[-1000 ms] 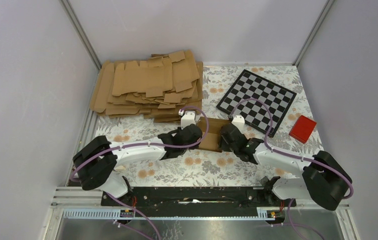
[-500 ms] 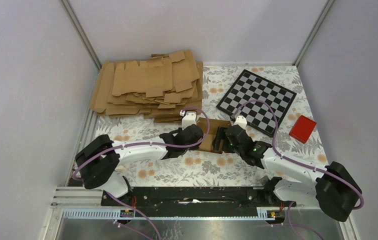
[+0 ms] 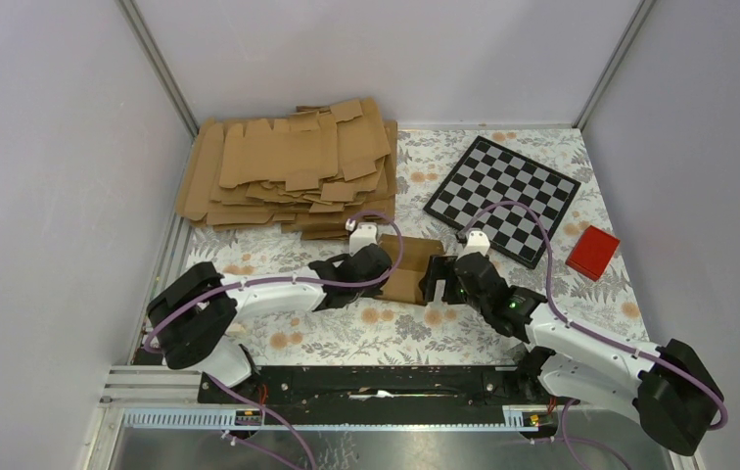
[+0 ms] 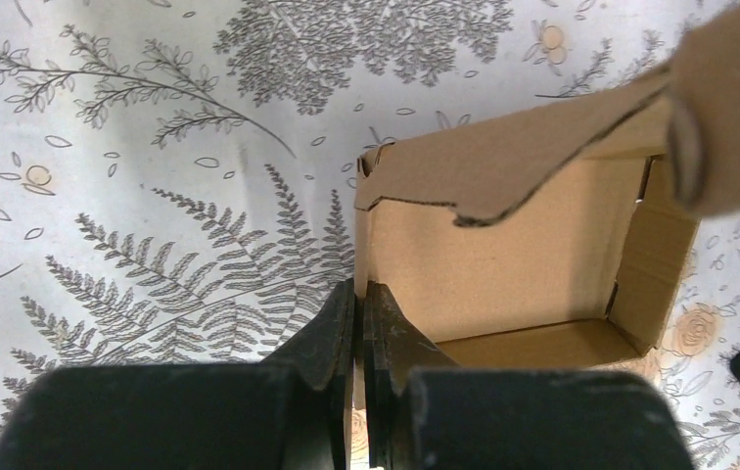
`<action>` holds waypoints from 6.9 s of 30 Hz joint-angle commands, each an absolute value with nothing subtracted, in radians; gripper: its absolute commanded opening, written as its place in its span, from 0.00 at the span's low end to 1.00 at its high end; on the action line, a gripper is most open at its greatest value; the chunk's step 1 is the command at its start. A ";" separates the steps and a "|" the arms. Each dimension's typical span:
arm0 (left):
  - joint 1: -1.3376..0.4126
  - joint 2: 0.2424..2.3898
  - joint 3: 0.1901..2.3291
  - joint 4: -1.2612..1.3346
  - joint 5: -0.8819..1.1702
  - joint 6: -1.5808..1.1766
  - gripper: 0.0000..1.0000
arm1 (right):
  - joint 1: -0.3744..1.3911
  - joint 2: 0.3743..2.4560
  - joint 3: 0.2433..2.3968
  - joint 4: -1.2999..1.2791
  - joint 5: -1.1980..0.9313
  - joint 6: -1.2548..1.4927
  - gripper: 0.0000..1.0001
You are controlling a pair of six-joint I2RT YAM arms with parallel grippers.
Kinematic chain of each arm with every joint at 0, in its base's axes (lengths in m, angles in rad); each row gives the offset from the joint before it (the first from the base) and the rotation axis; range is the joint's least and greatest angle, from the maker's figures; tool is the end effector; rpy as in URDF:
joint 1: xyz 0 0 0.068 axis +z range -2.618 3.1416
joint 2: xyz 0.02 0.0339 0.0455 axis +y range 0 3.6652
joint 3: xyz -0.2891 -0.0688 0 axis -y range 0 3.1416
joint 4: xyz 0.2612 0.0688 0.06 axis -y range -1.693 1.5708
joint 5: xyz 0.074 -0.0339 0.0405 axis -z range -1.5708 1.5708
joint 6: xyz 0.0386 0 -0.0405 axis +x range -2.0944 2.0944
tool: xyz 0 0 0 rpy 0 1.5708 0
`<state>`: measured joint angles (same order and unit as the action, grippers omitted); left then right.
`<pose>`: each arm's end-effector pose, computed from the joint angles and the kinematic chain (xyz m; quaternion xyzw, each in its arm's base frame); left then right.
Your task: Fold the paper box
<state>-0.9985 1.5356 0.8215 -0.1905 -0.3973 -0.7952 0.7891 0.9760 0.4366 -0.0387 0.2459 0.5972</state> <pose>0.1827 -0.2561 0.1905 0.0298 0.9282 -0.1341 0.3458 0.1520 0.1398 0.2094 -0.0255 0.8743 0.2190 0.4325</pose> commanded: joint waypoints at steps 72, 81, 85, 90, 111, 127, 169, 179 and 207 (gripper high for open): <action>-0.873 1.405 0.668 0.008 -0.119 -0.814 0.00 | 0.587 0.808 0.153 0.611 0.035 0.447 1.00; -0.873 1.376 0.623 0.056 -0.089 -0.824 0.00 | 0.587 0.820 0.134 0.650 0.003 0.456 1.00; -0.872 1.371 0.615 0.047 -0.108 -0.834 0.02 | 0.586 0.823 0.138 0.649 -0.023 0.452 1.00; -0.873 1.361 0.610 0.048 -0.124 -0.823 0.03 | 0.587 0.855 0.153 0.666 -0.072 0.441 1.00; -0.876 1.341 0.604 0.042 -0.066 -0.737 0.02 | 0.587 0.892 0.324 0.436 -0.134 0.337 0.43; -0.900 1.388 0.623 0.057 -0.070 -0.748 0.02 | 0.604 0.982 0.417 0.322 -0.039 0.342 0.20; -0.604 1.487 0.726 0.331 0.242 -0.513 0.55 | 0.685 0.981 0.385 0.370 0.052 0.280 0.17; -0.604 1.627 0.824 0.307 0.266 -0.520 0.13 | 0.685 0.981 0.398 0.359 0.051 0.286 0.17; -0.731 1.393 0.801 0.130 -0.058 -0.456 0.00 | 0.686 1.183 0.592 0.219 0.185 0.349 0.35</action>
